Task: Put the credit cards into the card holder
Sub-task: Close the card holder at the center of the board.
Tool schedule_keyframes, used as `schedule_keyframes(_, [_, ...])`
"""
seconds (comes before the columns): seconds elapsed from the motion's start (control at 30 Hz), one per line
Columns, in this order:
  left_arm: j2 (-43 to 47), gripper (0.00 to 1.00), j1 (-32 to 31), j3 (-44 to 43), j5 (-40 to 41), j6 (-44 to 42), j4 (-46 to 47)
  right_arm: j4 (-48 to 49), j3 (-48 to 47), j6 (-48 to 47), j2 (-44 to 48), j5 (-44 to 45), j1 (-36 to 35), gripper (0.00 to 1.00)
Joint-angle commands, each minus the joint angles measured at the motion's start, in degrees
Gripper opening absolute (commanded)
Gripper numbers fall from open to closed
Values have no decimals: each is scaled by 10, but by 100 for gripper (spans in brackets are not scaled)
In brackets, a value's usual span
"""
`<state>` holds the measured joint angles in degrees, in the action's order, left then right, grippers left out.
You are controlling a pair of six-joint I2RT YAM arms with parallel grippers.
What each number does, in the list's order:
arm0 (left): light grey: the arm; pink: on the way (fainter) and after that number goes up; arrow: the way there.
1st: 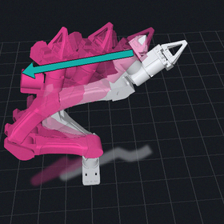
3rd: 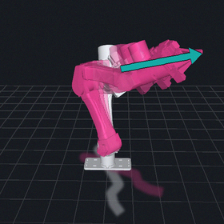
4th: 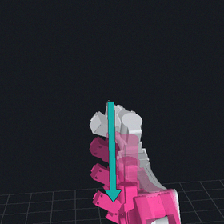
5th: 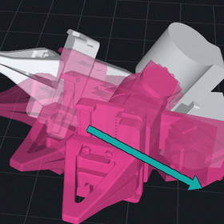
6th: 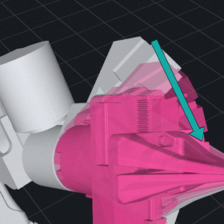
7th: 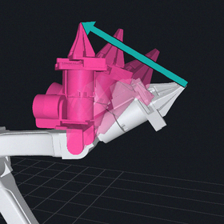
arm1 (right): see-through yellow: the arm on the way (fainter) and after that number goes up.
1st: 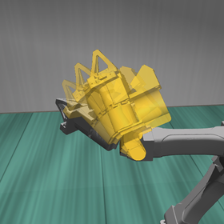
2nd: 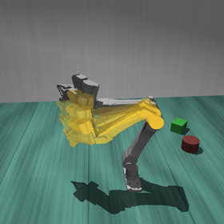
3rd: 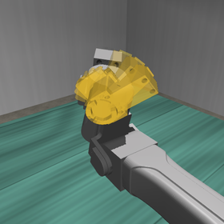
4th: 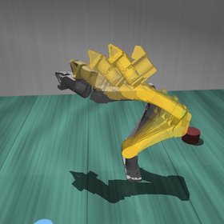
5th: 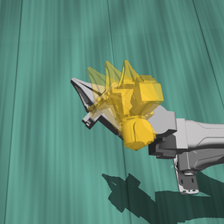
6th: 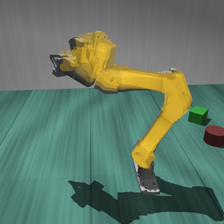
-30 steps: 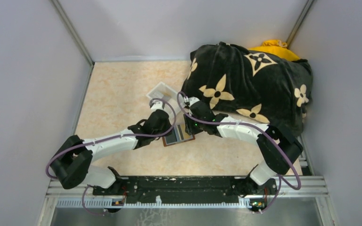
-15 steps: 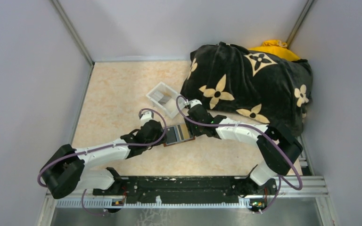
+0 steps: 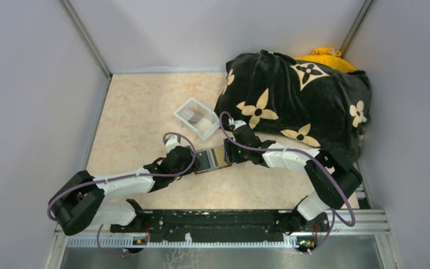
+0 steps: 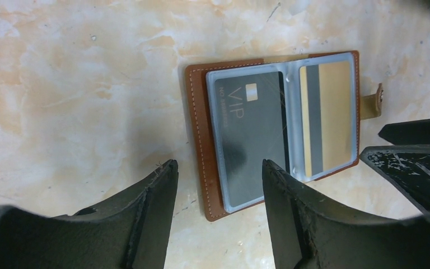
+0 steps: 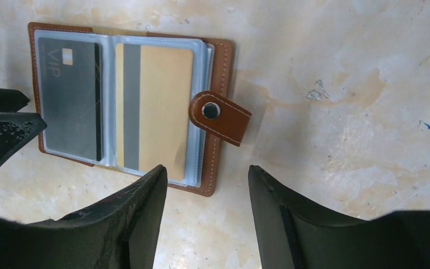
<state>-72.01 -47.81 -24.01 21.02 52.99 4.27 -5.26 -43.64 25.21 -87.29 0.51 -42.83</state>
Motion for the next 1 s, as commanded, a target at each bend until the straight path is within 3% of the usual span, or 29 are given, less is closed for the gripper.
schedule_keyframes(0.0, [-20,64,4,25,-25,19,33,67,21,17,7,-28,13,56])
schedule_keyframes(0.3, [-41,64,6,26,-33,22,40,94,16,-13,-23,6,11,60])
schedule_keyframes(0.6, [-55,64,6,33,-42,25,56,40,-48,-47,-92,143,-27,60])
schedule_keyframes(0.97, [-57,64,6,36,-42,25,61,17,-44,-22,-124,229,-30,38])
